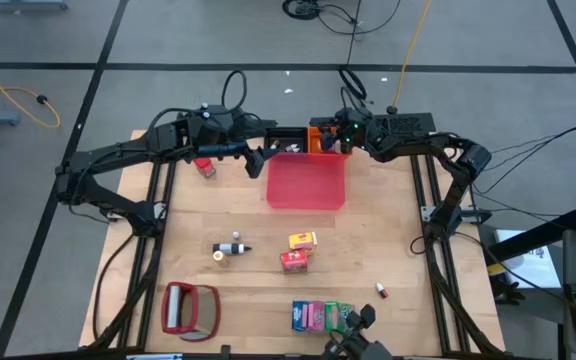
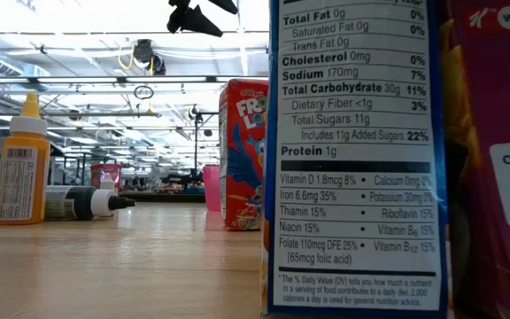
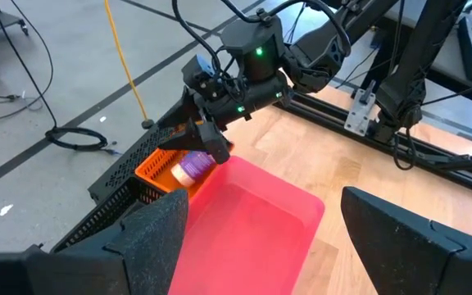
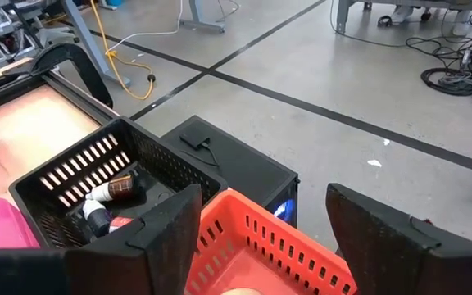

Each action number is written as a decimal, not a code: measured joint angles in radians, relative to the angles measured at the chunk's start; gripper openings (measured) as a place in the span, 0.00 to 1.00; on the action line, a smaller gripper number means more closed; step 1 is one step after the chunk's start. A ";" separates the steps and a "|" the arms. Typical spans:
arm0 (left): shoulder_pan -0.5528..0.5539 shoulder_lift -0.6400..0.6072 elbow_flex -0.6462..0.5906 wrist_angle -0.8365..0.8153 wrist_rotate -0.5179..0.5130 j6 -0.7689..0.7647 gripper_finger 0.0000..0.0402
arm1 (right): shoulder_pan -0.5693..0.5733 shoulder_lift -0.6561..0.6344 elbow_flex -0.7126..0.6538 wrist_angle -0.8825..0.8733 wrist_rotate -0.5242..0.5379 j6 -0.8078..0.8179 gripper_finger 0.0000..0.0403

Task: Pick & Place Kitchen Items
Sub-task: Put the spice can into the orange bin

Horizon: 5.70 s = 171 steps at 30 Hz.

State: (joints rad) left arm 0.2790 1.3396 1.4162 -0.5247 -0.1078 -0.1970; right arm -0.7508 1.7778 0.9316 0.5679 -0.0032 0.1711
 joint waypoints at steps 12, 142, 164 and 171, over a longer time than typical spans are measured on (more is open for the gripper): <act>0.000 0.000 0.000 -0.204 -0.112 -0.009 0.80 | 0.044 -0.139 0.000 0.012 -0.128 0.037 0.63; 0.301 0.148 -0.003 -0.523 0.189 -0.094 0.51 | 0.366 -0.254 0.000 -0.032 -0.236 0.079 0.63; -0.068 0.146 0.116 -0.315 0.134 0.275 0.51 | 0.484 -0.254 0.000 0.083 -0.310 -0.035 0.63; -0.119 0.147 0.116 -0.307 0.155 0.263 0.51 | 0.500 -0.254 -0.001 0.087 -0.292 -0.052 0.63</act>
State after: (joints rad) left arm 0.1600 1.4864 1.5318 -0.8320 0.0477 0.0660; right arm -0.2509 1.5238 0.9310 0.6545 -0.2952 0.1187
